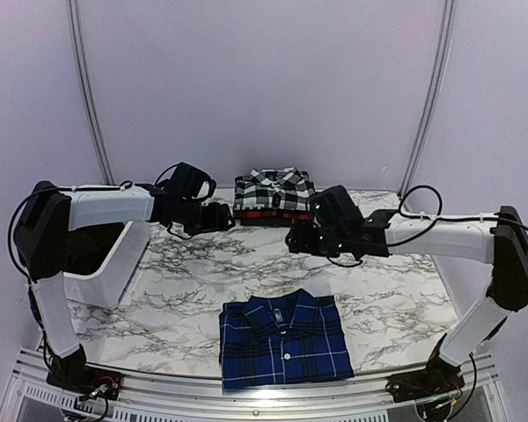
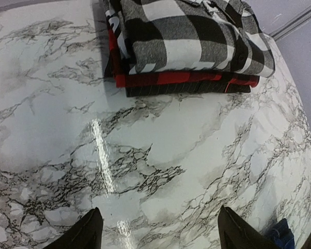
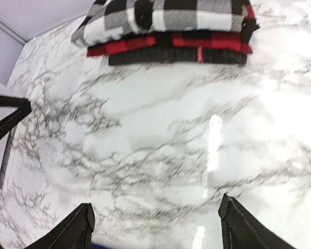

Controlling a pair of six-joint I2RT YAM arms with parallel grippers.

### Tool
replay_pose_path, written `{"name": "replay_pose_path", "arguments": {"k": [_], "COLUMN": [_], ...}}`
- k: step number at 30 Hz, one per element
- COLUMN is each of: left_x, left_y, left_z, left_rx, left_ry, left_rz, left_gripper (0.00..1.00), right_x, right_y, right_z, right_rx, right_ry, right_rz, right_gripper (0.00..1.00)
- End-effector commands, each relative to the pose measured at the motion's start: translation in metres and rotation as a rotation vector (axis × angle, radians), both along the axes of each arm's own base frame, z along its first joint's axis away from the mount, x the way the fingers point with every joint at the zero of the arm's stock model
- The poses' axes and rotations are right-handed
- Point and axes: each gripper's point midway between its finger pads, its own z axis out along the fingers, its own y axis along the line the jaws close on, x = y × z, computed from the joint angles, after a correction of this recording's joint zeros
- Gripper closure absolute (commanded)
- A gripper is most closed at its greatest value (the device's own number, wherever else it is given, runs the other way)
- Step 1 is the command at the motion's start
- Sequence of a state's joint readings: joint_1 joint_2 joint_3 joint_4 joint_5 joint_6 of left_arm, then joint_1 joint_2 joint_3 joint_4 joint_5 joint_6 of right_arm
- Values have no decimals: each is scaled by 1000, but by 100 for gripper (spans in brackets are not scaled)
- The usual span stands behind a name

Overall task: Fold and stack the long sleeve shirts
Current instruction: Move the square-folded shirt to the corner of the board, then move the square-folded shirt to the center of the board.

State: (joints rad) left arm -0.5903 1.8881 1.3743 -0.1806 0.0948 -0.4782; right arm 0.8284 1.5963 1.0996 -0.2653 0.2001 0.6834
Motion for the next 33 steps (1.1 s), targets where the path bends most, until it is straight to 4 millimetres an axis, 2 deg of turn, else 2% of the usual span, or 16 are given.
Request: {"name": "replay_pose_path", "arguments": {"k": [1, 3, 7, 9, 13, 19, 21, 26, 33], "left_x": [31, 40, 51, 56, 67, 87, 94, 107, 122], "left_y": [-9, -13, -22, -26, -34, -44, -45, -48, -39], "left_z": [17, 12, -3, -9, -26, -48, -53, -67, -79], "left_rx": [9, 17, 23, 31, 42, 58, 71, 98, 162], "left_ry": [-95, -99, -93, -99, -93, -91, -102, -113, -146], "left_rz": [3, 8, -6, -21, -25, -20, -15, -12, 44], "left_gripper": [21, 22, 28, 33, 50, 56, 57, 58, 57], "right_x": [61, 90, 137, 151, 179, 203, 207, 211, 212], "right_y": [-19, -36, -66, -77, -92, -85, -84, -84, -81], "right_z": [19, 17, -7, -23, -41, -62, -71, -82, -87], "right_rx": [67, 116, 144, 156, 155, 111, 99, 83, 88], "right_ry": [-90, -95, -67, -36, -39, -44, -41, -34, -44], "right_rz": [55, 43, 4, -3, -22, 15, 21, 23, 44], "right_gripper": [21, 21, 29, 36, 47, 57, 57, 58, 60]}}
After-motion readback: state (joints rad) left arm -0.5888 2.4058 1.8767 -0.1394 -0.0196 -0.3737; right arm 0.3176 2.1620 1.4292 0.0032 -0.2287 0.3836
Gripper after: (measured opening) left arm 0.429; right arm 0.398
